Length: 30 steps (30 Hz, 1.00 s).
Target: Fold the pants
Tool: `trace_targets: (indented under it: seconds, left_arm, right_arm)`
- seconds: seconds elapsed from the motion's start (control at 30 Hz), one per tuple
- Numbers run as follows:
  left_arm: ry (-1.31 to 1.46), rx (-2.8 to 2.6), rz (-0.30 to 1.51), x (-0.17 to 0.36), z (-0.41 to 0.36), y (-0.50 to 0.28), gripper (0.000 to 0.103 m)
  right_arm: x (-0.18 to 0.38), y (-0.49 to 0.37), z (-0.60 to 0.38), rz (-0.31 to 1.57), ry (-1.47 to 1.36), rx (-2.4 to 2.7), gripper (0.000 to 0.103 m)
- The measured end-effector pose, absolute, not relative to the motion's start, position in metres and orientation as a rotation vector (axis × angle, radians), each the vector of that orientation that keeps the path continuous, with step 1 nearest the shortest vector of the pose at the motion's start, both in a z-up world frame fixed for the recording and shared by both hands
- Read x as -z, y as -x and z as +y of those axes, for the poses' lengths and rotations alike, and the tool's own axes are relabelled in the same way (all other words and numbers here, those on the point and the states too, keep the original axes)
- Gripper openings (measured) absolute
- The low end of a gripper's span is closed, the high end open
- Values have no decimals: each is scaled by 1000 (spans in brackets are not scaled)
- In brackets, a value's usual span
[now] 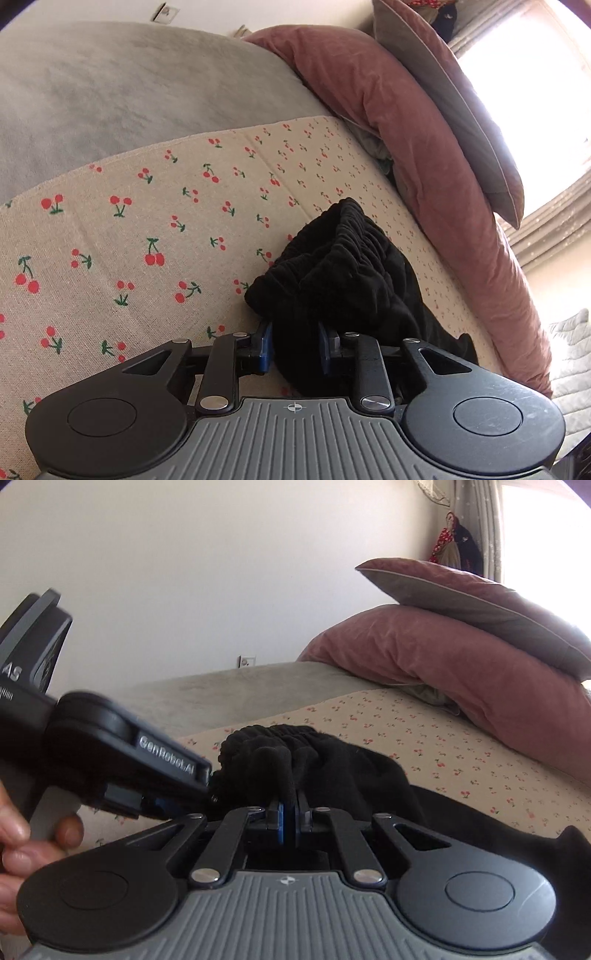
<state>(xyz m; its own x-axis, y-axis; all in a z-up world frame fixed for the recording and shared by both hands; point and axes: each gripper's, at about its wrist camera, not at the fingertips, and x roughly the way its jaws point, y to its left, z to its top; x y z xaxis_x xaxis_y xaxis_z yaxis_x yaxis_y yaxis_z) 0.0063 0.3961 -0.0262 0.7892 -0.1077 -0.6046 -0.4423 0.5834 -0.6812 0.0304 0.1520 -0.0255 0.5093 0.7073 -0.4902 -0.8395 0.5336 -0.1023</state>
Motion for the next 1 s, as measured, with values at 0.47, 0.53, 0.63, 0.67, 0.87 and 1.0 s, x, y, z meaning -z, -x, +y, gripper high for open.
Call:
trace_targets:
  seconds: [0.47, 0.53, 0.63, 0.67, 0.87, 1.0]
  left_arm:
    - [787, -235, 446, -19, 405, -2, 33]
    - [724, -232, 413, -28, 395, -7, 43]
    - [669, -218, 367, -37, 382, -15, 62]
    - [669, -215, 367, -38, 379, -20, 62]
    - [681, -200, 404, -34, 362, -60, 62]
    - [555, -158, 361, -42, 332, -72, 62]
  right_arm:
    - [31, -33, 143, 564, 274, -1005, 18]
    - [17, -42, 124, 542, 196, -1004, 25]
    - [-5, -67, 84, 477, 140, -959, 33]
    - [-11, -82, 68, 464, 135, -908, 33]
    - [-20, -195, -15, 559, 140, -610, 32]
    - [0, -243, -23, 673, 156, -597, 32]
